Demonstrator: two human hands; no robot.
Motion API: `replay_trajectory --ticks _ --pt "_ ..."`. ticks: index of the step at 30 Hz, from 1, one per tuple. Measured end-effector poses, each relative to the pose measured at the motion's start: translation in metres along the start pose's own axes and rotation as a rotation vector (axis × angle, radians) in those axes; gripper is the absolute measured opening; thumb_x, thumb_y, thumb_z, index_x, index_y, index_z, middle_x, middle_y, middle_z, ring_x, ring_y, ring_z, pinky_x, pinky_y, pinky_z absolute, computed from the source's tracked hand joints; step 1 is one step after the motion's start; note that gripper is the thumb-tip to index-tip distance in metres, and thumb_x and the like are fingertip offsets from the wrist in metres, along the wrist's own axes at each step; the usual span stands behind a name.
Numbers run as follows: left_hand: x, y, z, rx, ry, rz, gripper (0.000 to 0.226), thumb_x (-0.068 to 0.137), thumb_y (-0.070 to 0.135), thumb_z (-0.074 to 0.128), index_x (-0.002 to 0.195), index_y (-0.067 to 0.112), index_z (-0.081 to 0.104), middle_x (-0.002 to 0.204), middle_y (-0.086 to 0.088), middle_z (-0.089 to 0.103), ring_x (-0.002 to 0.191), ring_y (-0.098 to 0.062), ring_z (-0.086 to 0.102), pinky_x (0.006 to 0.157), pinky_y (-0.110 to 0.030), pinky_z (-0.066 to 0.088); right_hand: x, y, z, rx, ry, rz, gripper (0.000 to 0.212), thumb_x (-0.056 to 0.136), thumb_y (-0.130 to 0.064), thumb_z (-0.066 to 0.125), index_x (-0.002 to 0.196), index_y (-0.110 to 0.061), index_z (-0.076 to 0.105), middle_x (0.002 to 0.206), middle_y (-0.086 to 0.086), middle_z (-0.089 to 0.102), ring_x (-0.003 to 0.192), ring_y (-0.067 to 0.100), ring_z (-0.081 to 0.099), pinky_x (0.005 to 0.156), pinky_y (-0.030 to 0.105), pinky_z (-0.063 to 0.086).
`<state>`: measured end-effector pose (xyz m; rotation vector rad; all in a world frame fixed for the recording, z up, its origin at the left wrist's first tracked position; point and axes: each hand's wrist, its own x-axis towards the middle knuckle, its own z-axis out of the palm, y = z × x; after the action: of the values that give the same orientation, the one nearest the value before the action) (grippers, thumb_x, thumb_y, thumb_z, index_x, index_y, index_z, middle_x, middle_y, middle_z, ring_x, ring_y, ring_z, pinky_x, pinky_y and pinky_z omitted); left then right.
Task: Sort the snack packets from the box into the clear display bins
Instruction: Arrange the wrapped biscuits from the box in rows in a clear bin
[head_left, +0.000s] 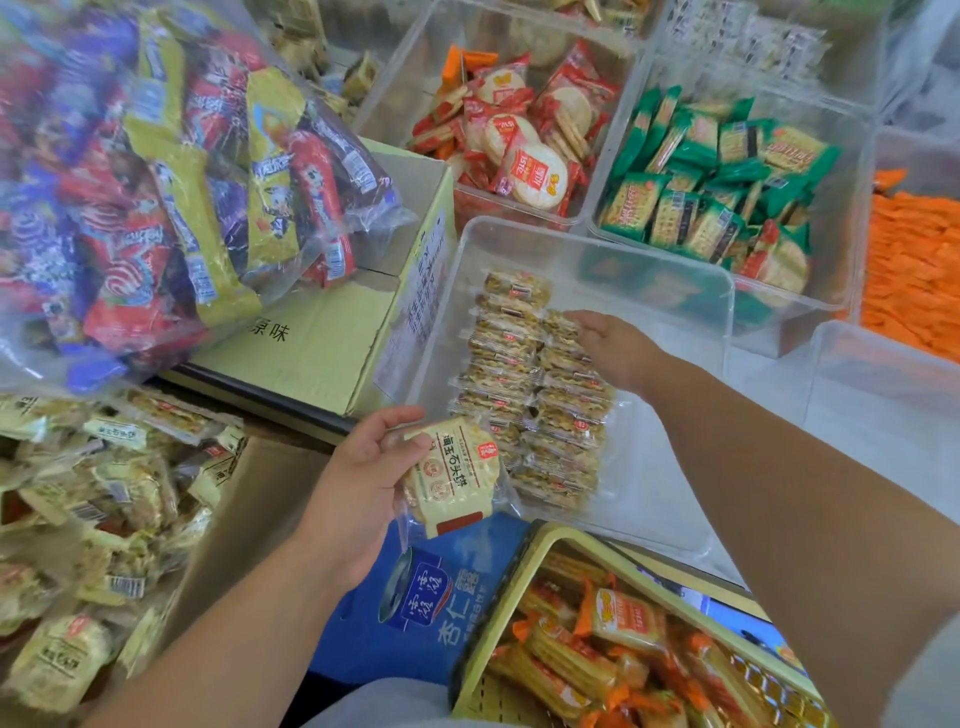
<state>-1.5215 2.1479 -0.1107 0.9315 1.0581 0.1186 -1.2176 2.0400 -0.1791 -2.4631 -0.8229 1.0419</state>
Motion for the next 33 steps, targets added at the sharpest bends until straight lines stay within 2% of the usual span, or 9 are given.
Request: replay_trajectory --ticks 5,8,12,14,19,22,26,29,33 --pt "-0.002 0.006 0.003 -0.135 -0.004 -0.031 0.023 0.1 0.003 0.056 0.119 0.012 0.066 0.105 -0.015 0.078 0.086 -0.021 0.076 0.067 -0.035 0.063 -0.019 -0.004 -0.003 -0.17 0.098 0.015 0.054 0.104 -0.031 0.038 0.157 -0.034 0.029 0.162 0.007 0.033 0.146 0.036 0.028 0.118 0.051 0.027" --pt "-0.006 0.012 0.004 -0.258 -0.026 -0.071 0.025 0.097 0.006 0.058 0.119 0.013 0.067 0.107 -0.017 0.077 0.087 -0.023 0.076 0.061 -0.034 0.062 -0.059 -0.021 -0.002 -0.216 0.25 -0.159 0.067 0.095 -0.024 0.055 0.157 -0.03 0.031 0.159 0.004 0.038 0.143 0.031 0.032 0.116 0.047 0.03" --pt "-0.01 0.019 0.009 -0.323 -0.081 -0.084 0.03 0.089 0.011 0.062 0.118 0.014 0.069 0.104 -0.016 0.077 0.083 -0.023 0.076 0.058 -0.034 0.062 -0.13 -0.042 0.013 0.078 0.045 -0.529 0.085 0.087 -0.034 0.069 0.155 -0.048 0.021 0.157 -0.013 0.034 0.142 0.004 0.034 0.115 0.029 0.033" --pt "-0.012 0.022 0.014 -0.281 -0.115 -0.082 0.033 0.086 0.013 0.063 0.119 0.013 0.069 0.101 -0.017 0.076 0.081 -0.024 0.075 0.058 -0.035 0.061 -0.156 -0.047 0.024 0.056 0.045 -0.695 0.077 0.088 -0.04 0.073 0.151 -0.051 0.03 0.16 -0.016 0.029 0.146 0.004 0.03 0.115 0.032 0.034" --pt "-0.017 0.022 0.029 -0.149 -0.173 -0.064 0.044 0.092 0.045 0.059 0.124 0.017 0.07 0.117 -0.017 0.075 0.098 -0.032 0.075 0.065 -0.041 0.061 -0.172 -0.05 0.03 0.081 0.192 -0.831 0.043 0.09 -0.014 0.074 0.132 -0.019 0.065 0.151 0.0 0.05 0.139 0.024 0.046 0.111 0.05 0.041" --pt "-0.014 0.017 0.03 0.099 -0.031 0.153 0.058 0.088 0.074 0.05 0.124 0.032 0.067 0.124 0.001 0.073 0.11 -0.023 0.071 0.085 -0.045 0.06 -0.165 -0.046 0.016 0.132 0.285 -0.74 0.035 0.095 -0.022 0.064 0.13 -0.016 0.064 0.132 -0.002 0.064 0.121 0.019 0.058 0.102 0.038 0.048" --pt "-0.004 0.007 0.016 0.691 0.172 0.422 0.046 0.089 0.06 0.062 0.132 0.046 0.052 0.131 0.026 0.053 0.123 -0.001 0.052 0.109 -0.041 0.045 -0.13 -0.028 -0.016 0.086 0.542 -0.52 0.026 0.098 -0.016 0.063 0.123 -0.017 0.066 0.112 0.0 0.062 0.088 0.013 0.059 0.079 0.033 0.051" --pt "0.005 -0.007 0.008 0.915 0.108 0.328 0.089 0.085 0.057 0.071 0.159 0.036 0.026 0.156 0.014 0.035 0.148 -0.012 0.03 0.119 -0.039 0.03 -0.091 -0.014 -0.037 0.013 0.626 -0.36 0.028 0.098 -0.018 0.064 0.125 -0.019 0.067 0.112 0.006 0.059 0.09 0.017 0.058 0.08 0.032 0.05" --pt "0.011 -0.018 0.007 0.873 -0.018 0.139 0.121 0.081 0.059 0.077 0.16 0.042 -0.013 0.171 0.014 0.005 0.156 -0.012 0.016 0.126 -0.042 0.022 -0.039 -0.004 -0.048 -0.259 0.533 -0.197 0.027 0.099 -0.021 0.057 0.124 -0.02 0.068 0.115 0.01 0.059 0.103 0.033 0.058 0.081 0.038 0.049"
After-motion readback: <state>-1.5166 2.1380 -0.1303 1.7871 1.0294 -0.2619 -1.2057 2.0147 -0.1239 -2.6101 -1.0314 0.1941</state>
